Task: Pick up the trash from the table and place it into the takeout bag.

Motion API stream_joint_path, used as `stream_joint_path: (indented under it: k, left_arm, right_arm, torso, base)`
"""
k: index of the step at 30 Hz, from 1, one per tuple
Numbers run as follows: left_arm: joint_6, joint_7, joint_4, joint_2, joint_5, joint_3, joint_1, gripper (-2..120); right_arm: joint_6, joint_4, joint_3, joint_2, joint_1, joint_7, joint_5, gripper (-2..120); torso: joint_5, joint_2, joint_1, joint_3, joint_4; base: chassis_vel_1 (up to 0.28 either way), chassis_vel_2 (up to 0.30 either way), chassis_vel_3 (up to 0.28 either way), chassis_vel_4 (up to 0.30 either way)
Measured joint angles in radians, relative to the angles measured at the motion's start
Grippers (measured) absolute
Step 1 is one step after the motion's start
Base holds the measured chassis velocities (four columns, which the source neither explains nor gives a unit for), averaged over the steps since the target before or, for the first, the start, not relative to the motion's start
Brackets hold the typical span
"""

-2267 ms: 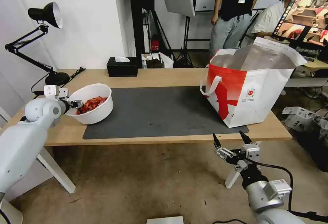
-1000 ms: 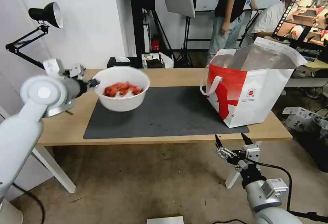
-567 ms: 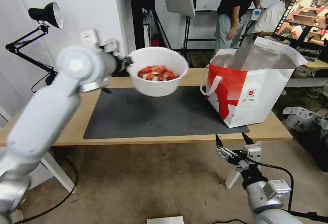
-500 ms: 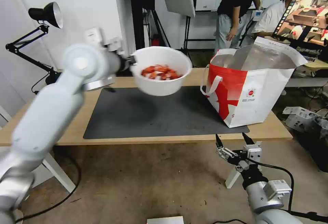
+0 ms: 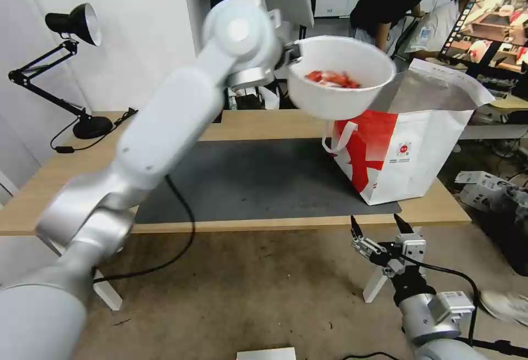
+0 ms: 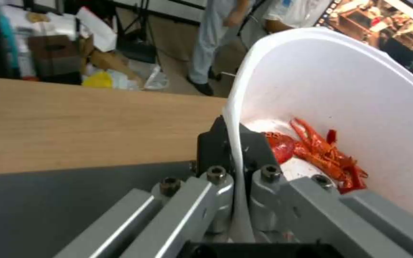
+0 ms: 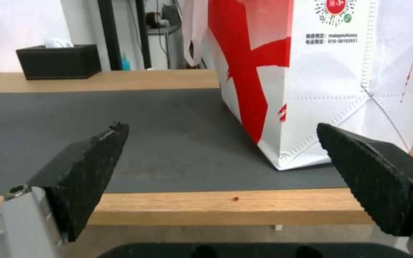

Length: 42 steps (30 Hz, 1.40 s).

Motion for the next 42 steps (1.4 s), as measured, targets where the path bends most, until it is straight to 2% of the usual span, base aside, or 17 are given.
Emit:
stream_joint_path:
  k: [3, 4, 7, 8, 10, 11, 14, 15, 17, 18, 19, 22, 29, 32, 38, 40, 42]
  left_arm:
    - [0.002, 0.067, 0.086, -0.099, 0.080, -0.004, -0.005, 0]
    - [0.002, 0.067, 0.086, -0.099, 0.080, -0.004, -0.005, 0]
    - [-0.006, 0.143, 0.161, -0.158, 0.167, -0.004, -0.007, 0]
    - [-0.006, 0.143, 0.161, -0.158, 0.167, -0.004, -0.007, 0]
    - [-0.023, 0.216, 0.189, -0.166, 0.241, 0.013, -0.009, 0]
    - [-0.023, 0.216, 0.189, -0.166, 0.241, 0.013, -0.009, 0]
    - [-0.064, 0.339, 0.225, -0.166, 0.364, 0.034, 0.001, 0]
    - [-0.064, 0.339, 0.225, -0.166, 0.364, 0.034, 0.001, 0]
    - [-0.095, 0.391, 0.240, -0.164, 0.408, 0.043, 0.008, 0]
    - [-0.135, 0.457, 0.258, -0.163, 0.454, 0.055, 0.016, 0]
    - [-0.135, 0.457, 0.258, -0.163, 0.454, 0.055, 0.016, 0]
    - [-0.181, 0.555, 0.281, -0.162, 0.507, 0.082, 0.021, 0]
    - [-0.217, 0.642, 0.303, -0.160, 0.564, 0.124, 0.027, 0]
    - [-0.218, 0.650, 0.304, -0.160, 0.574, 0.133, 0.034, 0]
    - [-0.201, 0.657, 0.308, -0.159, 0.599, 0.147, 0.039, 17]
    - [-0.194, 0.657, 0.308, -0.159, 0.608, 0.154, 0.043, 29]
    - [-0.188, 0.657, 0.307, -0.159, 0.608, 0.155, 0.044, 34]
  right_arm:
    - [0.001, 0.005, 0.009, 0.003, -0.003, 0.000, 0.001, 100]
    - [0.001, 0.005, 0.009, 0.003, -0.003, 0.000, 0.001, 100]
    - [0.003, 0.009, 0.015, 0.006, -0.008, -0.001, 0.003, 100]
    - [0.003, 0.009, 0.015, 0.006, -0.008, -0.001, 0.003, 100]
    - [0.004, 0.013, 0.018, 0.010, -0.012, -0.001, 0.003, 100]
    - [0.004, 0.013, 0.018, 0.010, -0.012, -0.001, 0.003, 100]
    - [0.005, 0.014, 0.021, 0.018, -0.018, -0.001, 0.003, 100]
    - [0.005, 0.014, 0.021, 0.018, -0.018, -0.001, 0.003, 100]
    - [0.005, 0.014, 0.022, 0.020, -0.020, -0.001, 0.003, 100]
    - [0.005, 0.014, 0.021, 0.023, -0.020, -0.001, 0.003, 100]
    - [0.005, 0.014, 0.021, 0.023, -0.020, -0.001, 0.003, 100]
    - [0.005, 0.013, 0.017, 0.026, -0.018, 0.000, 0.003, 100]
    - [0.006, 0.013, 0.016, 0.040, -0.022, 0.003, 0.000, 100]
    - [0.007, 0.013, 0.016, 0.044, -0.023, 0.005, 0.000, 100]
    - [0.008, 0.013, 0.011, 0.049, -0.022, 0.008, 0.000, 100]
    - [0.009, 0.013, 0.002, 0.050, -0.022, 0.019, 0.000, 100]
    - [0.010, 0.013, -0.002, 0.051, -0.023, 0.023, 0.000, 100]
  torso:
    - [-0.0001, 0.000, 0.000, 0.000, -0.0001]
    - [-0.0001, 0.000, 0.000, 0.000, -0.0001]
    - [-0.0001, 0.000, 0.000, 0.000, -0.0003]
    - [-0.0001, 0.000, 0.000, 0.000, -0.0003]
    - [-0.0001, 0.000, 0.000, 0.000, 0.0000]
    - [-0.0001, 0.000, 0.000, 0.000, 0.0000]
    - [-0.0005, 0.000, 0.000, 0.000, 0.0003]
    - [-0.0005, 0.000, 0.000, 0.000, 0.0003]
    - [-0.0005, 0.000, 0.000, 0.000, 0.0003]
    - [-0.0004, 0.000, 0.000, 0.000, 0.0003]
    - [-0.0004, 0.000, 0.000, 0.000, 0.0003]
    - [-0.0004, 0.000, 0.000, 0.000, 0.0002]
    - [-0.0004, 0.000, 0.000, 0.000, 0.0001]
    - [-0.0004, 0.000, 0.000, 0.000, 0.0001]
    - [-0.0005, 0.000, 0.000, 0.000, 0.0001]
    - [-0.0005, 0.000, 0.000, 0.000, 0.0002]
    - [-0.0005, 0.000, 0.000, 0.000, 0.0001]
  base:
    - [0.000, 0.000, 0.000, 0.000]
    - [0.000, 0.000, 0.000, 0.000]
    - [0.000, 0.000, 0.000, 0.000]
    - [0.000, 0.000, 0.000, 0.000]
    - [0.000, 0.000, 0.000, 0.000]
    - [0.000, 0.000, 0.000, 0.000]
    - [0.000, 0.000, 0.000, 0.000]
    - [0.000, 0.000, 0.000, 0.000]
    - [0.000, 0.000, 0.000, 0.000]
    - [0.000, 0.000, 0.000, 0.000]
    - [0.000, 0.000, 0.000, 0.000]
    - [0.000, 0.000, 0.000, 0.000]
    - [0.000, 0.000, 0.000, 0.000]
    - [0.000, 0.000, 0.000, 0.000]
    - [0.000, 0.000, 0.000, 0.000]
    - [0.000, 0.000, 0.000, 0.000]
    - [0.000, 0.000, 0.000, 0.000]
